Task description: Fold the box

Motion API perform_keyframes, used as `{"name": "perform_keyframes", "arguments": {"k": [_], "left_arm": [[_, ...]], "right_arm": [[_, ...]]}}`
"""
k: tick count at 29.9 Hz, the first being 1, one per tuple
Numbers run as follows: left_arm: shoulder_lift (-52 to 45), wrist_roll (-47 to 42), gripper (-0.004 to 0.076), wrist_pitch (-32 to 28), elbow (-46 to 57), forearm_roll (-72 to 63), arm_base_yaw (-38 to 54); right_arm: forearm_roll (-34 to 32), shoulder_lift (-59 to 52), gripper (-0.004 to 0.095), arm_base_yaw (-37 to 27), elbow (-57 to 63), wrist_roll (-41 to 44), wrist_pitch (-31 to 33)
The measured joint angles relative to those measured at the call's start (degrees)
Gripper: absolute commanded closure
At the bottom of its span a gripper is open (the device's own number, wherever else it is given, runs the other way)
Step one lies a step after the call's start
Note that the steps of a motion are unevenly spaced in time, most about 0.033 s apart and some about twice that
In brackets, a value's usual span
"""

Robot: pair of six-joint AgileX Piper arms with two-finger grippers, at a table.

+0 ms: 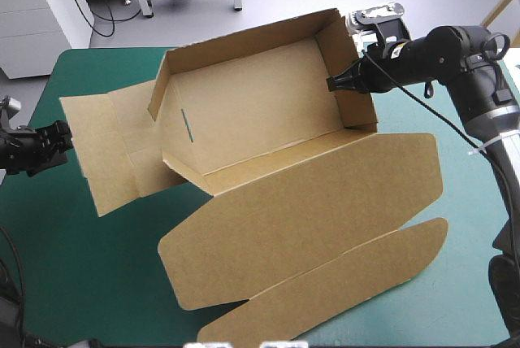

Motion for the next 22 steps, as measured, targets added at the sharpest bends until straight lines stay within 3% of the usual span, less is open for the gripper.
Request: {"name": "perform_keyframes", "arguments": {"k": [8,13,22], "left_arm": [[0.0,4.6,0.0126,-0.1,0.0,-3.3,-8.0],[-0.1,7.6,0.0126,0.2,0.0,-3.8,-15.8],[-3.9,9.3,0.0126,0.1,0.0,-9.1,-17.7]], "right_arm": [[5.8,0.0,0.0927,0.0,0.0,-1.6,-2.7],[4.2,0.0,0.0927,0.0,0.0,-1.7,-3.5],[-1.2,0.0,0.0927,0.0,0.0,1.5,-4.4]]}}
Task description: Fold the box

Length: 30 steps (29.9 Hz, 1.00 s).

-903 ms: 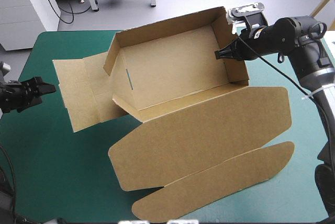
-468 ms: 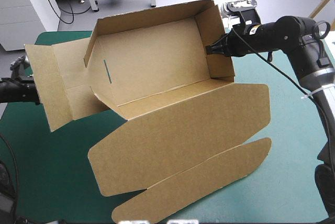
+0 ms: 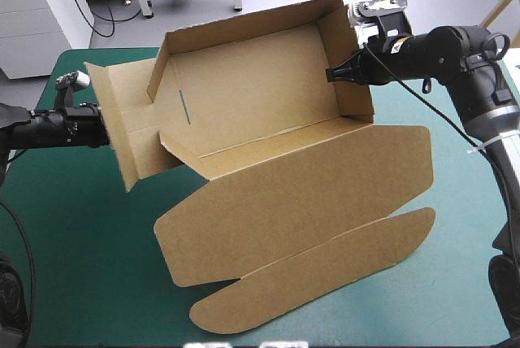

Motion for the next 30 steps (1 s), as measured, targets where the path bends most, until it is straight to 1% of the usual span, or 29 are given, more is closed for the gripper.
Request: {"name": "perform_keyframes", "arguments": {"k": [10,21,25,30], "left_arm": [[-6.1,0.6,0.0126,0.4,0.0,-3.9,-2.1],[-6.4,-0.3,0.0126,0.4,0.0,-7.9,-5.0],[-6.4,0.4,0.0126,0.3,0.0,-12.7,-6.4],[-6.4,1.3,0.0126,0.3,-1.3,-14.4,-10.7]], "right_arm": [[-3.7,0.7,0.0927,0.0,0.0,3.5,-0.1],[-4.0,2.7,0.0927,0.0,0.0,5.0,0.0],[-4.0,3.1,0.0927,0.0,0.0,5.4,0.0],[-4.1,3.1,0.0925,0.2,0.0,5.5,0.0]]}}
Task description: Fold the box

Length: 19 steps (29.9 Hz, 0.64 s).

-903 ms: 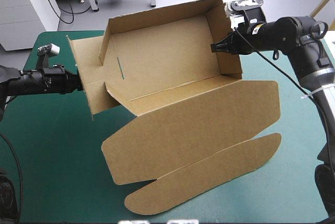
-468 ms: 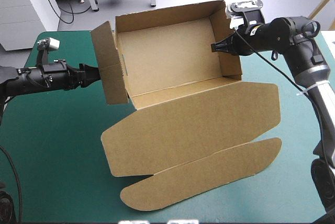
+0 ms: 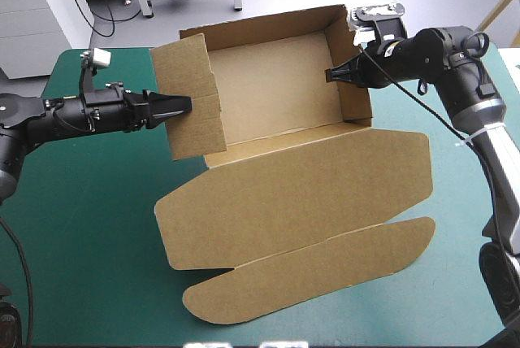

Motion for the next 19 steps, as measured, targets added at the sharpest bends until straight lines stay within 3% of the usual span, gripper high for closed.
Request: {"name": "perform_keyframes", "arguments": {"k": [4,10,19], "left_arm": [[0.0,-2.7,0.0126,-1.6,-0.4,3.5,-4.0],[0.0,-12.2,0.0126,-10.9,-0.7,14.2,-10.9],[0.0,-34.2,0.0126,-22.7,-7.2,41.2,-21.9]], "right_arm": [[-0.1,0.0,0.0925,0.0,0.0,0.0,0.2],[-1.3,0.1,0.0921,0.0,0.0,0.1,0.2],[-4.5,0.2,0.0915,0.1,0.0,2.1,0.1]]}}
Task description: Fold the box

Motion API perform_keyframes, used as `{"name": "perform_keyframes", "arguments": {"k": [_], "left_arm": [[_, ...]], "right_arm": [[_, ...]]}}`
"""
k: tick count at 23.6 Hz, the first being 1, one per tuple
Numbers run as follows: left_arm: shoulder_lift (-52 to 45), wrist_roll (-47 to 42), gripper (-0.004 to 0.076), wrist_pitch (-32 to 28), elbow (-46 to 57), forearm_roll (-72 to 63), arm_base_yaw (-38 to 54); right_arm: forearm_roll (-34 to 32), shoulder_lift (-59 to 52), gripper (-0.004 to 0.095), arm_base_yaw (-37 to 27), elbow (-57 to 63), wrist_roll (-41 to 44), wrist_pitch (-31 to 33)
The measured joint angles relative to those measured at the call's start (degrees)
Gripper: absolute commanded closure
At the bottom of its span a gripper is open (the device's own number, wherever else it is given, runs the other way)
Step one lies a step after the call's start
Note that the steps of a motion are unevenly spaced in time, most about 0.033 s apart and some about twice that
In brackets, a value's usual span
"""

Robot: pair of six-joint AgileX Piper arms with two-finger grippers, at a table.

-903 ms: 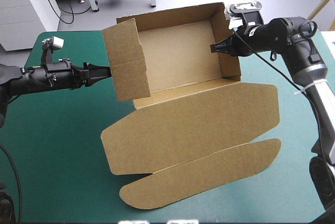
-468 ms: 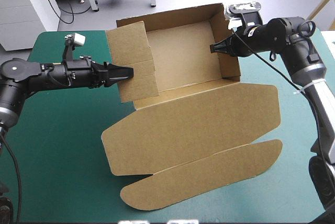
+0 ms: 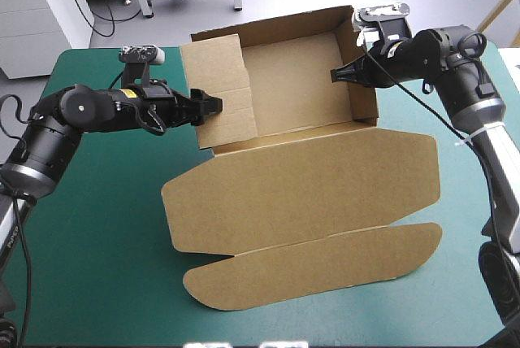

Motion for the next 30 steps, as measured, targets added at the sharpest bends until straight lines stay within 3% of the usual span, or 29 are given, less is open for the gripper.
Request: {"name": "perform_keyframes", "arguments": {"k": [8,17,24,27,30], "left_arm": [[0.0,-22.7,0.0126,-4.4,-1.2,24.7,-6.9],[1.8,-31.9,0.0126,-3.6,-1.2,29.8,-8.9],[1.8,-45.4,0.0127,-0.3,-1.7,46.0,-17.3],[1.8,-48.4,0.0255,1.0,-3.1,47.7,-18.0],[1.8,-51.7,0.0572,2.8,-3.3,47.9,-18.0]], "right_arm": [[-5.4,0.0,0.0916,5.6,0.0,3.5,-1.2],[-7.1,0.0,0.0915,9.3,0.0,6.7,-3.9],[-8.5,0.0,0.0915,9.3,0.0,7.8,-3.7],[-8.6,0.1,0.0916,9.3,0.0,8.3,-2.9],[-9.0,0.4,0.0916,9.3,0.0,8.5,-2.1]]}}
